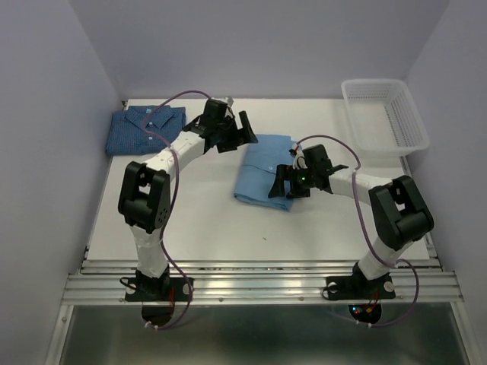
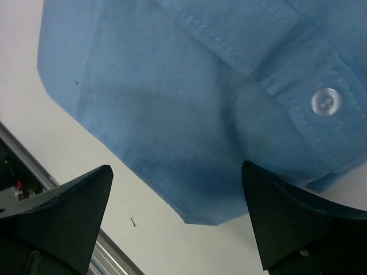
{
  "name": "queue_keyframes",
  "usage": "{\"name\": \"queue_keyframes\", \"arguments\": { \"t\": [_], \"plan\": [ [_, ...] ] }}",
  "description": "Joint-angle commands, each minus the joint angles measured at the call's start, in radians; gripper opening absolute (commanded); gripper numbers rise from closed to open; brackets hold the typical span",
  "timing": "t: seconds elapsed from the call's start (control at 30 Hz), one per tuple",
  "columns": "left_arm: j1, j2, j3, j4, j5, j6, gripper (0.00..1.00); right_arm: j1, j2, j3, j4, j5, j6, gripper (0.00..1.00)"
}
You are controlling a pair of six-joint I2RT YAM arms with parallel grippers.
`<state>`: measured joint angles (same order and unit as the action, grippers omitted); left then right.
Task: Fold and stack the long sleeve shirts
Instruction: Fold the shirt
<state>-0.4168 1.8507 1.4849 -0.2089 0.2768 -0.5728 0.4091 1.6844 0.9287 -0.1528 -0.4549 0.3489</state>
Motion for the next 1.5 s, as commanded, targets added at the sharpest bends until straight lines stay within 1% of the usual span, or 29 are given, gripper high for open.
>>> {"name": "queue_keyframes", "arguments": {
  "t": [0.0,0.13,0.23,0.3,0.37,0.4,0.47,0.5,0.57,0.6,0.63,0.73,0.8,0.83,0.93,1.0,1.07,1.13,1.17,1.23,1.3,1.37,1.4,1.47],
  "plan": [
    [-0.034,0.097,0.106,0.055,0.088,0.028,0.99,-0.042,0.076,-0.041,-0.031,0.070,0.015,1.00],
    [-0.077,0.197,0.245,0.026,0.124,0.065,0.99,-0.052,0.104,-0.027,-0.034,0.185,0.033,1.00],
    [-0.096,0.271,0.320,0.002,0.140,0.083,0.99,-0.082,0.098,-0.033,-0.047,0.235,0.038,1.00],
    [-0.100,0.318,0.342,-0.014,0.148,0.099,0.99,-0.108,0.098,-0.036,-0.068,0.266,0.036,1.00],
    [-0.100,0.341,0.348,-0.017,0.134,0.102,0.99,-0.127,0.101,-0.044,-0.080,0.285,0.039,1.00],
    [-0.100,0.370,0.351,-0.032,0.104,0.105,0.99,-0.145,0.100,-0.048,-0.082,0.294,0.039,1.00],
    [-0.096,0.398,0.362,-0.093,0.069,0.111,0.99,-0.167,0.098,-0.054,-0.082,0.294,0.053,1.00],
    [-0.094,0.410,0.359,-0.116,0.005,0.108,0.99,-0.176,0.098,-0.053,-0.082,0.285,0.053,1.00],
    [-0.094,0.398,0.312,-0.138,-0.057,0.102,0.99,-0.185,0.110,-0.044,-0.079,0.279,0.039,1.00],
    [-0.094,0.368,0.283,-0.133,-0.073,0.094,0.99,-0.185,0.116,-0.038,-0.077,0.277,0.033,1.00],
    [-0.094,0.352,0.215,-0.121,-0.083,0.088,0.99,-0.185,0.127,-0.028,-0.076,0.256,0.029,1.00],
    [-0.094,0.273,0.057,-0.057,-0.059,0.064,0.99,-0.185,0.169,0.002,-0.036,0.220,0.030,1.00],
    [-0.094,0.214,-0.021,-0.014,-0.045,0.030,0.99,-0.185,0.219,0.054,-0.022,0.232,0.032,1.00],
    [-0.096,0.197,-0.090,-0.003,-0.044,0.021,0.99,-0.185,0.236,0.076,-0.022,0.240,0.032,1.00],
    [-0.099,0.118,-0.181,0.029,-0.048,-0.012,0.99,-0.185,0.253,0.152,-0.028,0.233,-0.014,1.00],
    [-0.108,0.063,-0.183,0.026,-0.045,-0.015,0.99,-0.185,0.226,0.188,-0.028,0.203,-0.042,1.00],
    [-0.125,0.026,-0.152,0.016,-0.036,-0.013,0.99,-0.185,0.161,0.234,-0.040,0.159,-0.074,1.00],
    [-0.155,-0.028,-0.123,0.002,-0.050,0.011,0.99,-0.185,0.105,0.246,-0.044,0.130,-0.094,1.00],
    [-0.163,-0.042,-0.097,-0.006,-0.059,0.017,0.99,-0.185,0.047,0.243,-0.044,0.121,-0.106,1.00],
    [-0.159,-0.065,-0.069,-0.009,-0.068,0.025,0.99,-0.185,-0.011,0.225,-0.042,0.095,-0.105,1.00],
    [-0.142,-0.053,-0.051,-0.017,-0.090,0.033,0.99,-0.185,-0.075,0.176,-0.042,0.107,-0.033,1.00],
    [-0.110,-0.024,-0.002,-0.024,-0.110,0.053,0.99,-0.168,-0.113,0.119,-0.015,0.046,0.011,1.00],
    [-0.100,0.020,0.018,-0.030,-0.108,0.059,0.99,-0.156,-0.144,0.060,0.039,0.023,0.025,1.00],
    [-0.074,0.077,0.102,-0.044,-0.082,0.086,0.99,-0.122,-0.160,0.016,0.120,-0.066,0.035,1.00]
  ]
}}
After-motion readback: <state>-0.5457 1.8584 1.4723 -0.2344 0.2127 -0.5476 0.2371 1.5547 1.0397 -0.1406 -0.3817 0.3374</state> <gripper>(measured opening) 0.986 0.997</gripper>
